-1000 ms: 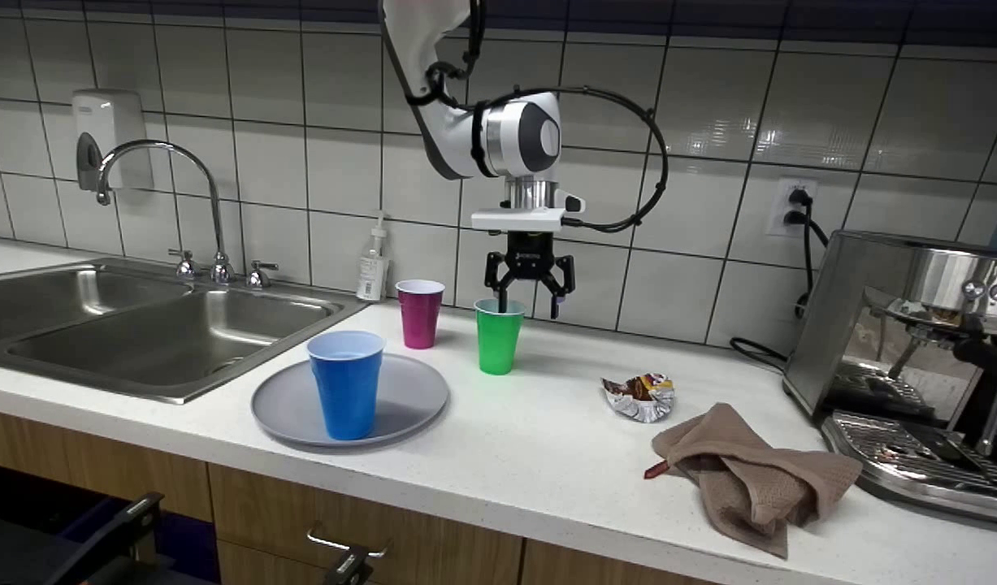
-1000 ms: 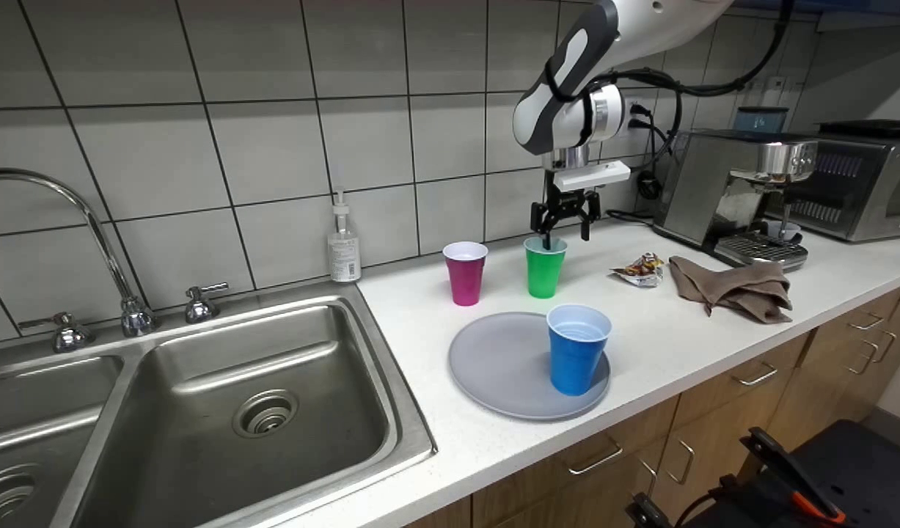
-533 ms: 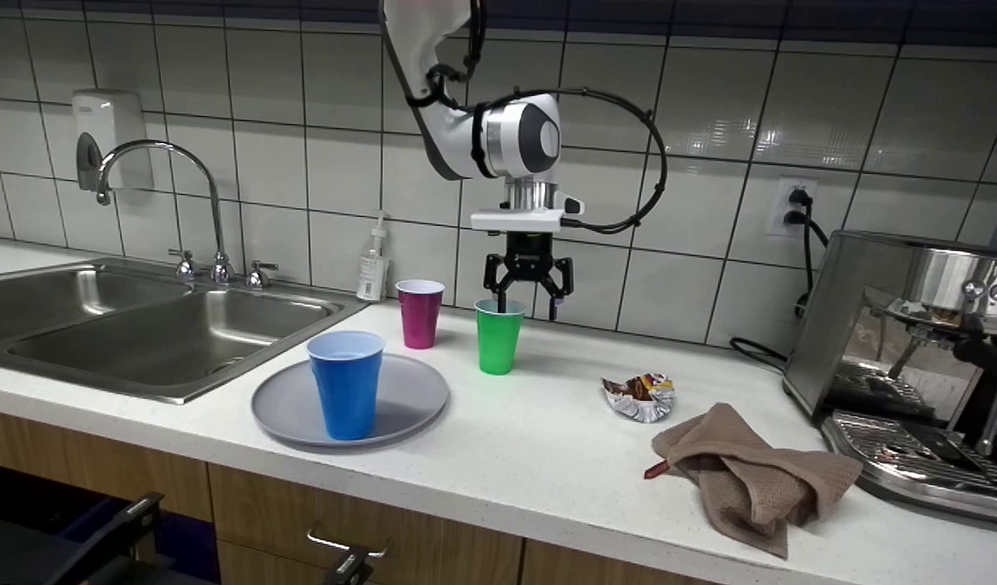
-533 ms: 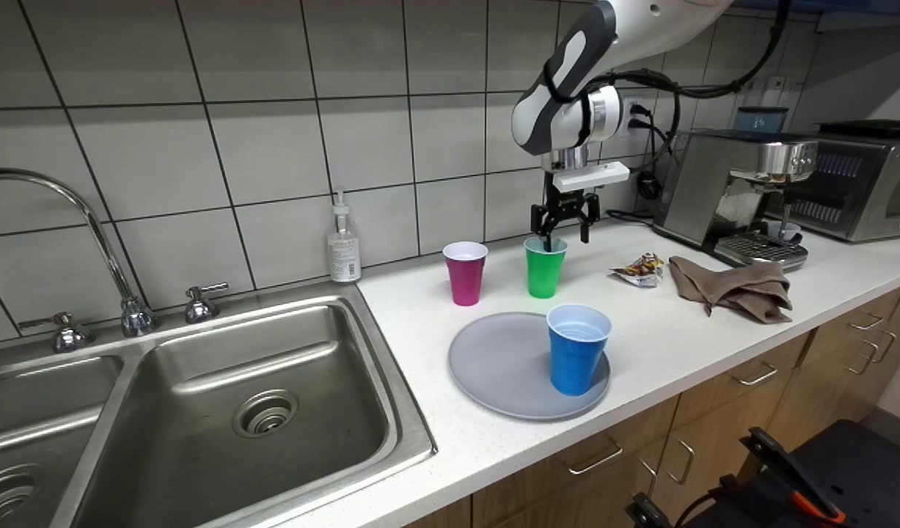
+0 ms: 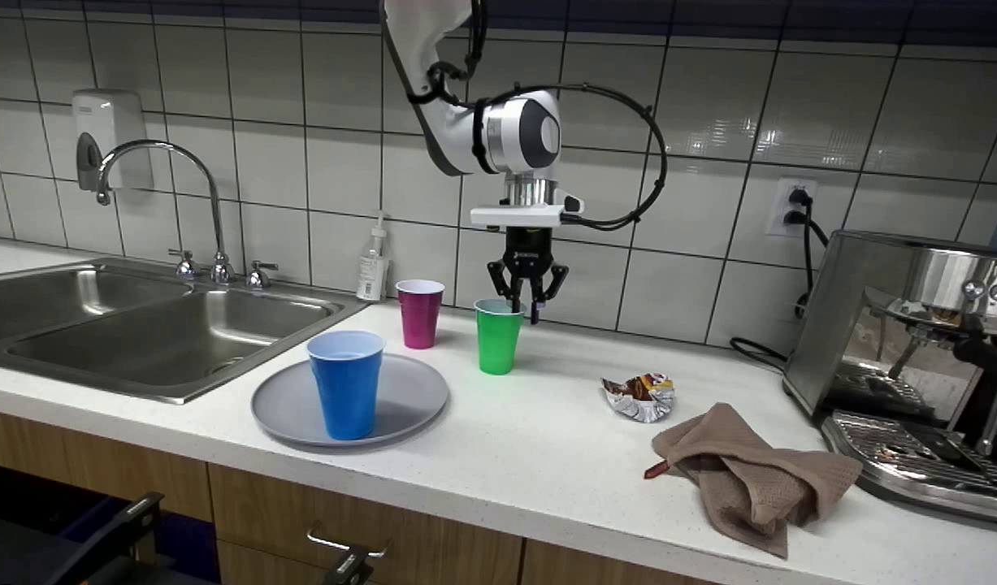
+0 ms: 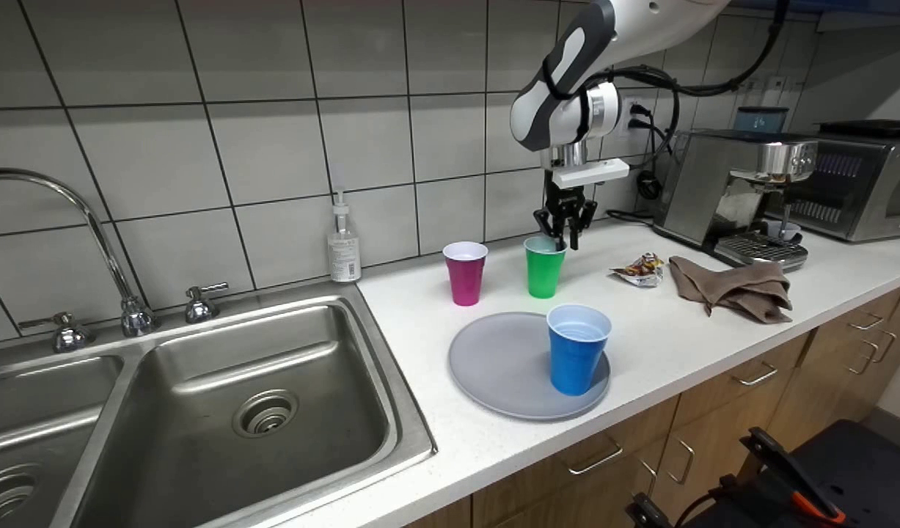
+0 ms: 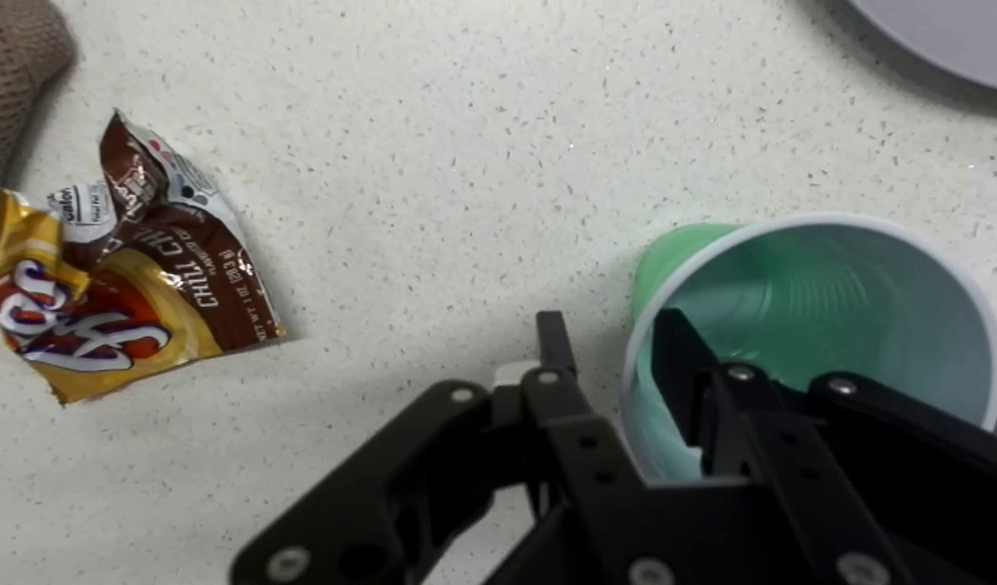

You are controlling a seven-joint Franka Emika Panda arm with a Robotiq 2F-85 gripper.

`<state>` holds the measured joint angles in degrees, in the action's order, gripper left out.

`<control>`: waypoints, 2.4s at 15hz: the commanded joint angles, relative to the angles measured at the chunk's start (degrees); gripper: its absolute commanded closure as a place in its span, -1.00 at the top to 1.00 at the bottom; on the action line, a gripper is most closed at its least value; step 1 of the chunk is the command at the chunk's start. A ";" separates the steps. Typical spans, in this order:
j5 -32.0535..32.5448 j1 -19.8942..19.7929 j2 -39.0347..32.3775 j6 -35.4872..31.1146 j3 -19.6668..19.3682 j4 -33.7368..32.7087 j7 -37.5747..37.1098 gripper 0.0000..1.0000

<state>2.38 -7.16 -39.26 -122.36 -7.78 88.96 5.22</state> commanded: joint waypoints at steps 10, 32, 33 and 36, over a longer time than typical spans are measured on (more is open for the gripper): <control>-0.26 -1.47 -0.20 4.19 1.91 -3.28 1.57 -0.97; -1.73 -2.81 16.04 1.65 2.39 13.01 4.70 -0.97; -2.00 -2.80 17.30 1.59 2.41 14.57 4.74 -0.97; -2.56 -2.46 21.10 1.47 2.36 19.35 4.56 -0.97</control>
<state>1.12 -9.08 -24.06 -120.12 -6.31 101.50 8.24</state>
